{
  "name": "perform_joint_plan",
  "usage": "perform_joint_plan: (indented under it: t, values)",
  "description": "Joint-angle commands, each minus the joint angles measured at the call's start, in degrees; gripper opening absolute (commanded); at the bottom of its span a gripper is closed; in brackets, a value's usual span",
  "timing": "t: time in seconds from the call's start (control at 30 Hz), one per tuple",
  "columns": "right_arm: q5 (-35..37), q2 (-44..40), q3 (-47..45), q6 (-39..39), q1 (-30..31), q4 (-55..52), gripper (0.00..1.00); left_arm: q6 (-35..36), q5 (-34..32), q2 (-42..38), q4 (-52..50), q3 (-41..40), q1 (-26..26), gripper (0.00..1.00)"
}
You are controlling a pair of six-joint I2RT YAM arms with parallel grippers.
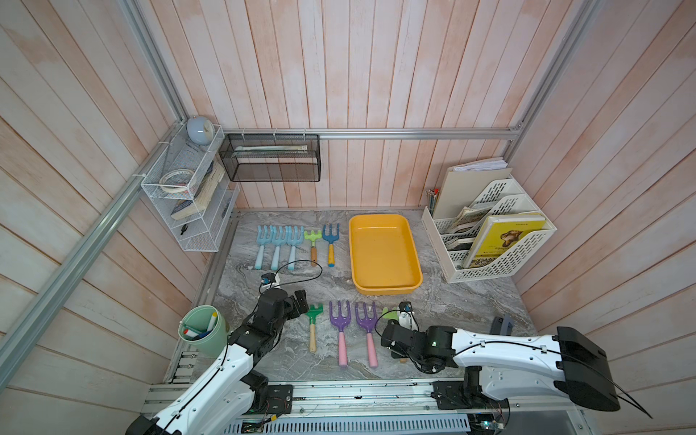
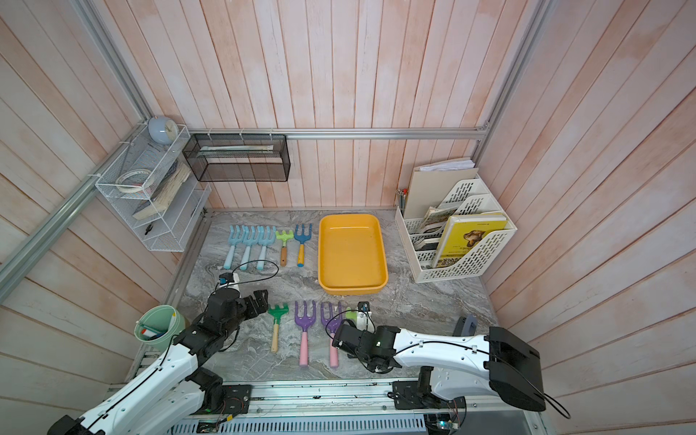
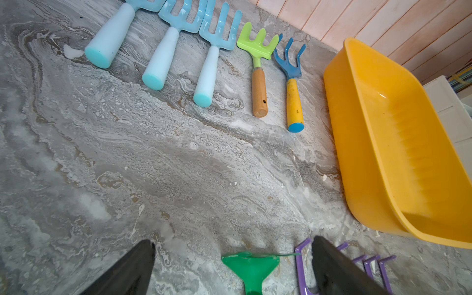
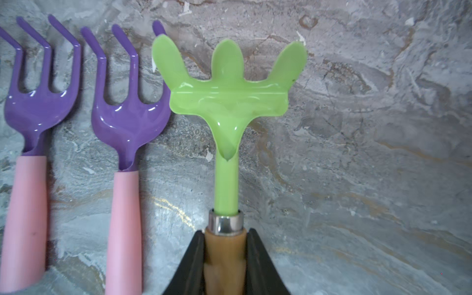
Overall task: Take the hand rake out of the storage box
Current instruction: Place the rake at the center of the board.
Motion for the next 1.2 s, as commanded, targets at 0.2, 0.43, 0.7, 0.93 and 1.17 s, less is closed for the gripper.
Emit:
perform_joint_plan:
  t: [0.2,0.43,0.7,0.93,1.17]
  values:
    - [-3.11,4.22,-6.21,-2.79,-4.99,13.2,0.0,0.73,0.23,-0.22,1.25,-0.71,0.39,1.0]
    - [-4.79,6.17,-6.4,-7.75,-6.62,16.64,0.07,0.82,0.46,-0.27,1.74,-0.91,0.39,1.0]
    - [-3.19,9.19,-3.07,-6.45,-6.58,10.43,0.44,0.91,0.37,-0.15,1.79,-0.86,0.39,1.0]
    - [-2.84,4.36,0.62,-6.44,-6.28,5.53,0.6,0.91,0.47,-0.1,1.82,-0.94,0.39,1.0]
    - [14.77,-6.39,10.49,-17.62,-9.38,2.86,0.98,2.41,1.85,0.39,5.57,-1.85,0.39,1.0]
